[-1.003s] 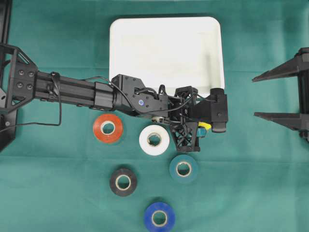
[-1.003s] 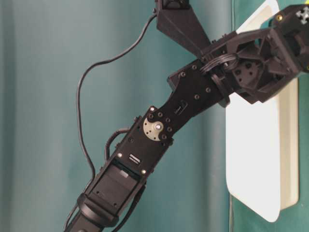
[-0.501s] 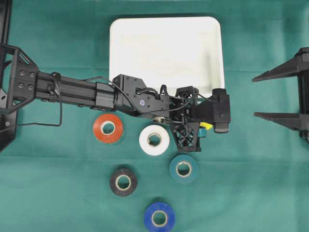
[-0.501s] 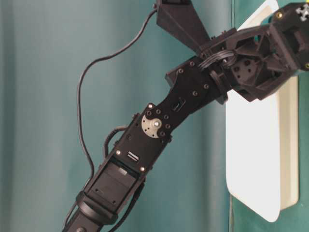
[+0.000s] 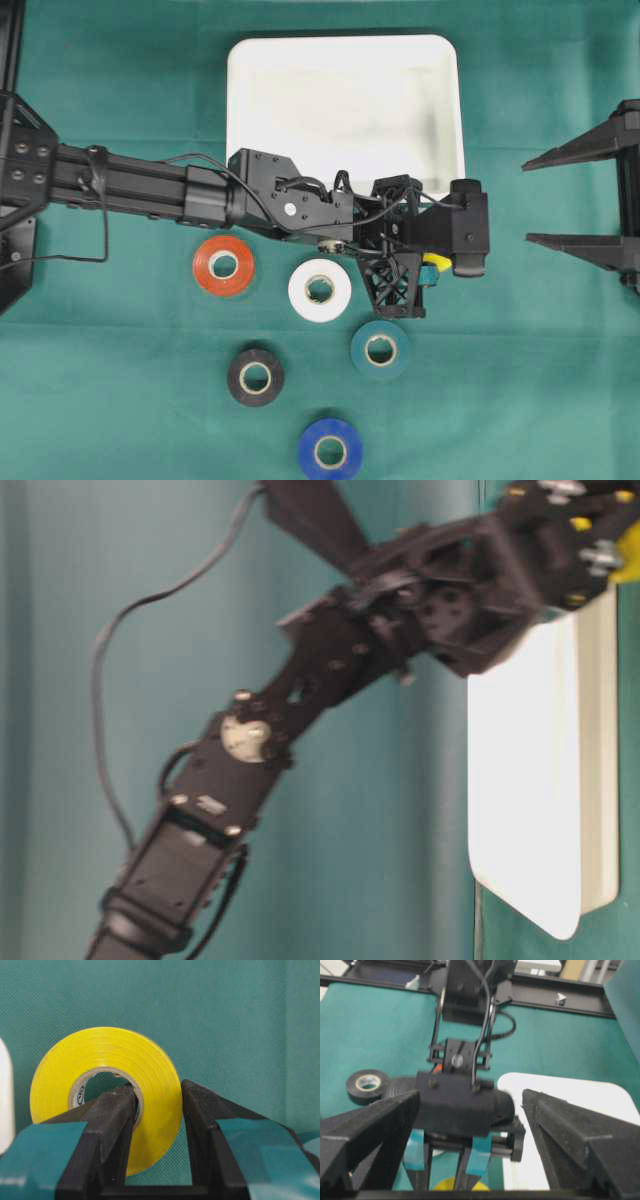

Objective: Pick up the tape from a random location and place it into the white case.
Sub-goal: 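Lift the yellow tape roll upward with the left gripper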

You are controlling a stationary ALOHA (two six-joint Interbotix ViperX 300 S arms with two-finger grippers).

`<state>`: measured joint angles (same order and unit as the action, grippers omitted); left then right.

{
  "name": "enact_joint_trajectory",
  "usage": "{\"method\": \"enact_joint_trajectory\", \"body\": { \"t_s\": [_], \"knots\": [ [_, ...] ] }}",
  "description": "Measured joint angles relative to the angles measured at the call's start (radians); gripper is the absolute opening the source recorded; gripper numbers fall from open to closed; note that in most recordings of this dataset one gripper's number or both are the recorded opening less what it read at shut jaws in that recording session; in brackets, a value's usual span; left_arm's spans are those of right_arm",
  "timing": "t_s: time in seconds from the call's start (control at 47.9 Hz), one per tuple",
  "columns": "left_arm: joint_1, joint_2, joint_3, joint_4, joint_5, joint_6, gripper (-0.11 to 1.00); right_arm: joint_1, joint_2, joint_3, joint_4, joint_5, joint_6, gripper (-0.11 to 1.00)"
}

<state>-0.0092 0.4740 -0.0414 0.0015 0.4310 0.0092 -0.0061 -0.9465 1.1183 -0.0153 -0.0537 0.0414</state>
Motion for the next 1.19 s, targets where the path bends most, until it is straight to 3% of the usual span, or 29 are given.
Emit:
{"method": "enact_joint_trajectory", "body": {
  "t_s": [0.689, 1.19],
  "knots": [
    [0.003, -0.186, -0.061, 0.006, 0.150, 0.012, 0.25, 0.000, 0.000, 0.002, 0.000, 0.000, -0.002, 0.91],
    [0.003, -0.193, -0.138, 0.008, 0.238, 0.035, 0.25, 0.000, 0.014, 0.002, 0.000, 0.002, -0.002, 0.91]
  ]
}}
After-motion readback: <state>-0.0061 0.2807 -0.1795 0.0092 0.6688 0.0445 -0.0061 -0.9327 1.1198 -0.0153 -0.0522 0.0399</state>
